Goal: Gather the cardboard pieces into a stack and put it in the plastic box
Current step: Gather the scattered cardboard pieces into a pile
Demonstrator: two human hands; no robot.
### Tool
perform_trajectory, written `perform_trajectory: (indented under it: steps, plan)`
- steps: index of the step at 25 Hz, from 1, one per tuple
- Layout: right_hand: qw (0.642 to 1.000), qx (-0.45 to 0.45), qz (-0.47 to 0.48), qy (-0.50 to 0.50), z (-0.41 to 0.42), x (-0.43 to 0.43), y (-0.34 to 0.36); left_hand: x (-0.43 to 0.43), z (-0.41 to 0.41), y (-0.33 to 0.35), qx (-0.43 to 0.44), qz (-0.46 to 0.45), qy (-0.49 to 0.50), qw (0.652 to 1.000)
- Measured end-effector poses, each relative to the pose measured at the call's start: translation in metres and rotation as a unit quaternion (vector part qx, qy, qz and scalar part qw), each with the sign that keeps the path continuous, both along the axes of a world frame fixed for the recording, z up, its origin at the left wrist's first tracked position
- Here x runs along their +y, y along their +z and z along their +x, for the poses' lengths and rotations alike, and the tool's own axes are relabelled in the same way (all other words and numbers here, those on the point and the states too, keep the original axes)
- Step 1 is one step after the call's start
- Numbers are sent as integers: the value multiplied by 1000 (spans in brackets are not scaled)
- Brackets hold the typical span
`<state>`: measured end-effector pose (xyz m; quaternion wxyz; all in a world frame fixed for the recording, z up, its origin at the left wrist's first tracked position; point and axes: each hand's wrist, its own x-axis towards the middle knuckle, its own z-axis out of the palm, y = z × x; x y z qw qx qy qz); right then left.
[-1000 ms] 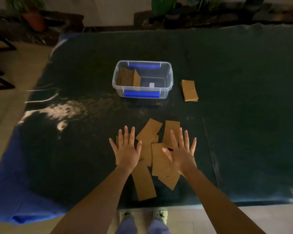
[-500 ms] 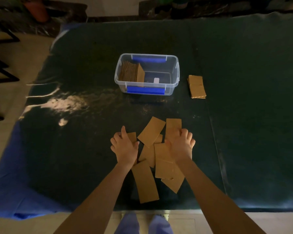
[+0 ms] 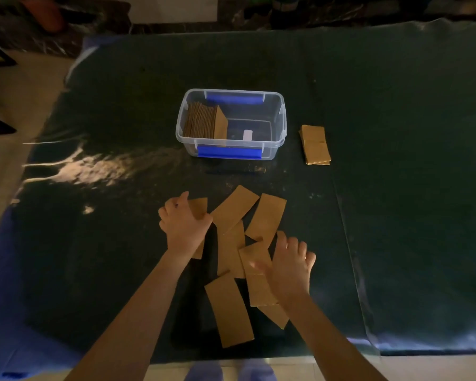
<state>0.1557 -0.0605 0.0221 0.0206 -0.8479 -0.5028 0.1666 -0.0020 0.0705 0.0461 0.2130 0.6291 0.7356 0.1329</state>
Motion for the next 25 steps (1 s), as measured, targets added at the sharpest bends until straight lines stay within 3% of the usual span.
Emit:
perform_trajectory:
  steps: [2, 5, 7, 10, 12, 15, 18, 20, 25]
  plan:
    - [1000, 16, -18, 4, -10, -9, 0, 3, 6, -2, -16, -10, -6, 1000]
    - [996, 86, -23, 3, -14, -4, -1, 9, 39, -11, -42, -6, -96, 994]
    - [988, 153, -7, -2, -10, 2, -1, 10, 57, -21, -16, -13, -151, 988]
    - [954, 273, 105, -71, 4, 15, 4, 10, 62, -37, 24, -28, -175, 984]
    - [932, 292, 168, -136, 17, 32, 4, 6, 59, -42, 18, -26, -153, 988]
    - [936, 266, 160, -168, 26, 60, 0, -3, 62, -40, -2, -36, -123, 992]
    - [976, 147, 78, -142, 20, 62, -2, -12, 61, -26, -9, -29, -128, 991]
    - [982, 100, 70, -147, 19, 38, 6, -27, 38, -18, 9, -7, -112, 994]
    - [984, 80, -102, -119, -7, -48, 14, -118, -6, -13, 12, -209, -104, 972]
